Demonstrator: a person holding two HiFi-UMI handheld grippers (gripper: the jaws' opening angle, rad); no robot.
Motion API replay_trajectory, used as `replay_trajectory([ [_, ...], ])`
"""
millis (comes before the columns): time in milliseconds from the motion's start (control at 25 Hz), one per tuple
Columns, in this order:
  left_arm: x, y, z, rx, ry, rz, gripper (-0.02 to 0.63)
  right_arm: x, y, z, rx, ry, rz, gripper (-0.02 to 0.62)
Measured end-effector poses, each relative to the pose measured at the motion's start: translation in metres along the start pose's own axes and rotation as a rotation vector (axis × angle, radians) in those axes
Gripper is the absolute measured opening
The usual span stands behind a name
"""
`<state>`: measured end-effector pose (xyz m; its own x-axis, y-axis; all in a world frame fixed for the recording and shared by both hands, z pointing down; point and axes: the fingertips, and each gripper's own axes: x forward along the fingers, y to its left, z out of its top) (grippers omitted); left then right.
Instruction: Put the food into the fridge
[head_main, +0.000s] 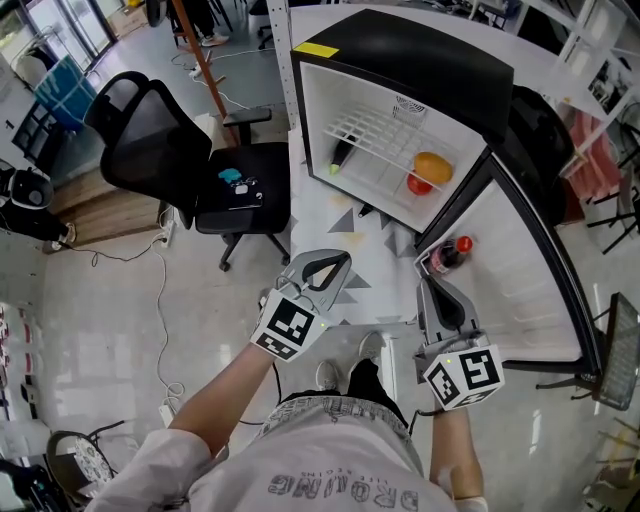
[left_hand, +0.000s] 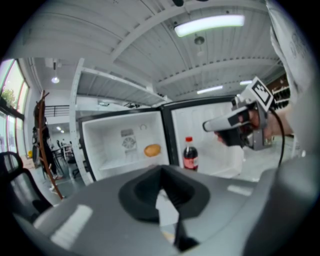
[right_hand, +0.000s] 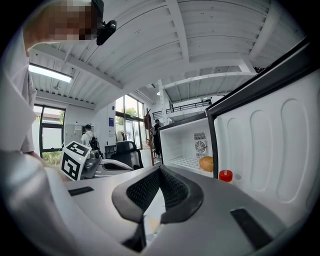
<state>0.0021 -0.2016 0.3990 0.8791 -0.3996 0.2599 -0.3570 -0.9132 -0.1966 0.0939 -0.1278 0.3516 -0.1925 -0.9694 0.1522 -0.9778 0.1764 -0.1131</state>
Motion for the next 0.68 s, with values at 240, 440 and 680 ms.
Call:
replay_trajectory([
  [240,0.0002,-0.0016,0.0015,0.014,0.002,-0.005,0.006,0.0034,0.0025,0.0003,-0.005,0.000,0.008,0.001],
  [440,-0.0002,0.0017,0.0007,0.001,0.007,0.000,0.006,0.0067,0.0022,0.0012,-0.001,0.002,0.014,0.000],
  [680,0.0039,0.0012,-0.0052,-0.014,0.025,0.002,0.006,0.0085,-0.0018,-0.0018,0.002,0.006,0.018,0.000],
])
